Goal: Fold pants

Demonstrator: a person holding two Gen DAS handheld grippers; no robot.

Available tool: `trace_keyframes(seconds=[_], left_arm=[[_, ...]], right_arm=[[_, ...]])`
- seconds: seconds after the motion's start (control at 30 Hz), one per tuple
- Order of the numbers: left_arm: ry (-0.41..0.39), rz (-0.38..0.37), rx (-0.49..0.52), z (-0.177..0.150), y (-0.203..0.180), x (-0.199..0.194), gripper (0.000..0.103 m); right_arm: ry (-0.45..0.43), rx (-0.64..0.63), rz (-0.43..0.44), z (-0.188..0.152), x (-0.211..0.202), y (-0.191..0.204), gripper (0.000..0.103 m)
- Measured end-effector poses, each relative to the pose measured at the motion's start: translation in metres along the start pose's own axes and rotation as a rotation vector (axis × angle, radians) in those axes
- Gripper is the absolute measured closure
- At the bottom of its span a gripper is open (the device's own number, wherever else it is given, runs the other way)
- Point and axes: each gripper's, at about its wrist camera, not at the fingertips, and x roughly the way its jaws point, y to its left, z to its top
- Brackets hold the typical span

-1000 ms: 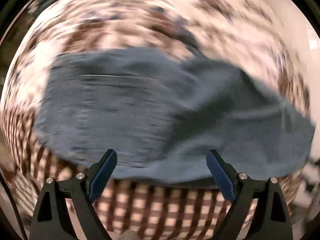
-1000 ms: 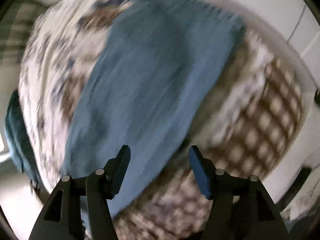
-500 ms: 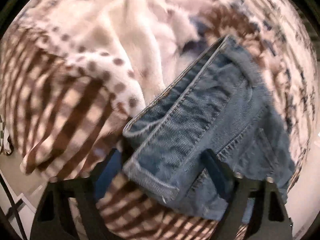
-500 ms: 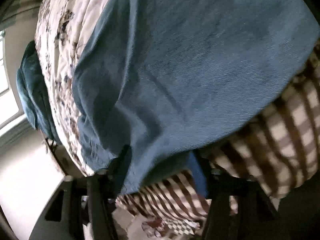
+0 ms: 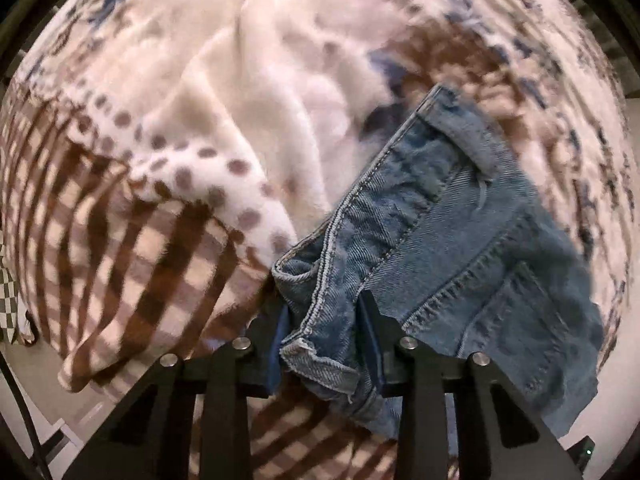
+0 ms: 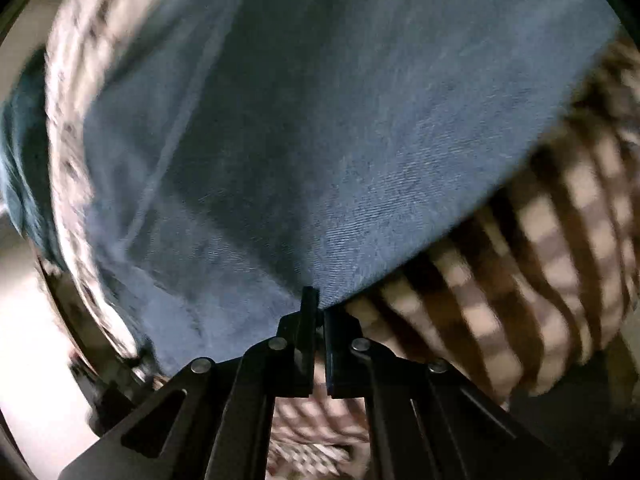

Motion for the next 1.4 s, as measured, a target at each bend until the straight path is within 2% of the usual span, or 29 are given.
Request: trace_keyframes(seconds=[0.07,0.17,0.23,0.27,0.3,0.33,0.37,0.43,0.47,0.57,0.6,0.63,0.7,0.73,0.77,0.8,0.83,0.87,0.9,1.0,1.03,1.07,1.13,1.3,1.37,1.4], left_arm=[[0.000,0.001,0.003,-0.003,-0.004,-0.002,0.068],[0.003,0.042,0.057,-0.016,-0.014,-0.024,0.065],[-0.012,0.059,0.094,-0.022,-0.019,-0.046,0.064],[-0.030,0.080,0.118,-0.028,-0.023,-0.056,0.055],[-0.055,0.099,0.145,-0.036,-0.027,-0.071,0.050],[-0.080,0.098,0.154,-0.041,-0.031,-0.082,0.042],[-0.100,0.093,0.152,-0.043,-0.034,-0.089,0.038],[-0.155,0.033,0.131,-0.046,-0.047,-0.105,0.038],[-0.159,-0.015,0.131,-0.033,-0.060,-0.106,0.038],[-0.104,-0.070,0.153,-0.012,-0.098,-0.087,0.038],[-0.061,-0.115,0.157,-0.002,-0.115,-0.076,0.038],[-0.027,-0.144,0.146,0.005,-0.126,-0.064,0.038],[0.027,-0.180,0.144,0.014,-0.150,-0.043,0.038],[0.047,-0.163,0.147,0.019,-0.162,-0.034,0.038],[0.062,-0.141,0.155,0.021,-0.172,-0.026,0.038],[0.072,-0.126,0.156,0.022,-0.176,-0.018,0.038],[0.084,-0.104,0.149,0.022,-0.178,-0.010,0.038],[0.099,-0.090,0.141,0.021,-0.177,-0.003,0.038],[0.113,-0.079,0.137,0.020,-0.176,0.003,0.038],[0.126,-0.069,0.109,0.018,-0.168,0.013,0.038],[0.125,-0.072,0.104,0.017,-0.166,0.014,0.038],[0.125,-0.073,0.100,0.016,-0.164,0.013,0.038],[0.131,-0.065,0.088,0.014,-0.164,0.012,0.038],[0.160,-0.053,0.042,0.008,-0.159,-0.003,0.038],[0.168,-0.094,0.007,0.007,-0.161,-0.017,0.038],[0.173,-0.104,-0.003,0.007,-0.163,-0.021,0.038]], right_arm=[[0.025,-0.035,-0.028,0.005,0.003,0.008,0.096],[0.085,-0.131,-0.054,0.007,-0.010,0.028,0.081],[0.100,-0.198,-0.064,0.004,-0.027,0.042,0.036],[0.095,-0.239,-0.058,0.003,-0.039,0.050,0.028],[0.092,-0.275,-0.052,0.000,-0.050,0.056,0.025],[0.090,-0.313,-0.049,0.001,-0.060,0.066,0.025],[0.084,-0.371,-0.039,0.004,-0.071,0.083,0.025],[0.066,-0.461,-0.028,0.014,-0.085,0.110,0.025],[0.051,-0.502,-0.017,0.018,-0.091,0.123,0.025],[-0.021,-0.648,-0.002,0.052,-0.098,0.168,0.025],[-0.018,-0.694,-0.009,0.065,-0.092,0.183,0.025],[-0.004,-0.727,-0.016,0.079,-0.085,0.195,0.025],[0.110,-0.762,0.011,0.116,-0.054,0.225,0.025],[0.150,-0.771,0.014,0.123,-0.044,0.230,0.025],[0.228,-0.797,0.009,0.131,-0.025,0.240,0.026],[0.299,-0.811,-0.017,0.137,-0.007,0.244,0.031],[0.334,-0.809,-0.043,0.138,0.005,0.240,0.060],[0.368,-0.813,-0.070,0.140,0.015,0.239,0.082],[0.383,-0.812,-0.076,0.139,0.020,0.234,0.088],[0.344,-0.698,-0.010,0.158,0.009,0.221,0.089],[0.324,-0.657,0.023,0.167,0.002,0.216,0.097],[0.305,-0.608,0.056,0.176,-0.004,0.211,0.100],[0.312,-0.552,0.099,0.185,-0.005,0.204,0.100],[0.345,-0.592,0.132,0.195,-0.008,0.215,0.097],[0.408,-0.613,0.123,0.201,-0.008,0.219,0.080],[0.411,-0.621,0.121,0.200,-0.008,0.222,0.058]])
